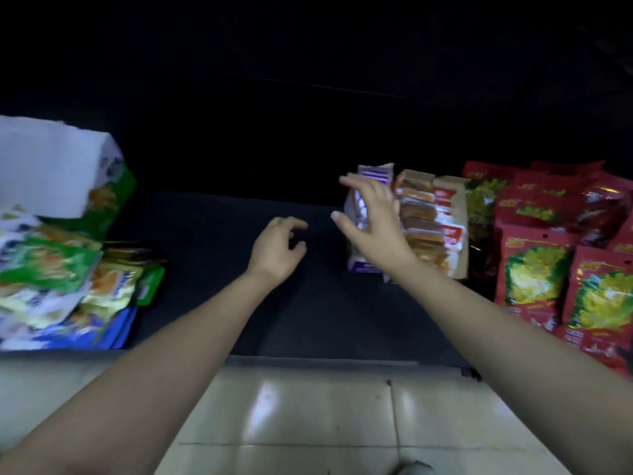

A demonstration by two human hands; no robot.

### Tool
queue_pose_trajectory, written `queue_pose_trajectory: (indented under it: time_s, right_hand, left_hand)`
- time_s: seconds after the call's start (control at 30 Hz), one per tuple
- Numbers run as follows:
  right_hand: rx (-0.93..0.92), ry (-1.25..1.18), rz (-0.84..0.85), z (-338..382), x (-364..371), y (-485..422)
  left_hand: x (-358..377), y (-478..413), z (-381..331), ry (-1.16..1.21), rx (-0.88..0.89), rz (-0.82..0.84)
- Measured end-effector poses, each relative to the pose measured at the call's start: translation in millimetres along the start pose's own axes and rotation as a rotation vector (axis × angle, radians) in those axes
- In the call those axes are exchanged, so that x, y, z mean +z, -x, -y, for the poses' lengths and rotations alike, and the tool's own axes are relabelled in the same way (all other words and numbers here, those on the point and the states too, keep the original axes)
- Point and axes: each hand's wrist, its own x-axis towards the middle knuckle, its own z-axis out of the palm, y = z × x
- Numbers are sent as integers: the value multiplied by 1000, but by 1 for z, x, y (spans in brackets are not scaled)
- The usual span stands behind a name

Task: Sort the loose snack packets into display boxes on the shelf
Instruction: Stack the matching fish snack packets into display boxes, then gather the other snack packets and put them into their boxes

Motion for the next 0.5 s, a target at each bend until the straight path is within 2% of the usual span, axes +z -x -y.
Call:
queue_pose_trajectory:
  time_s: [0.17,0.33,0.4,0.5]
  right_hand:
    - [-75,-110,348,77,83,-30]
    - [27,-240,635,148,158,-51]
    - [66,-277,701,170,187,-61]
    - [122,-315,712,197,224,-80]
  left_hand:
    - [-112,39,68,-128,-34,-247]
    - [-208,77,133,-336,-180,-587]
    - [-231,83,151,-403,-259,-605]
    - [-252,81,175,-436,-335,-520]
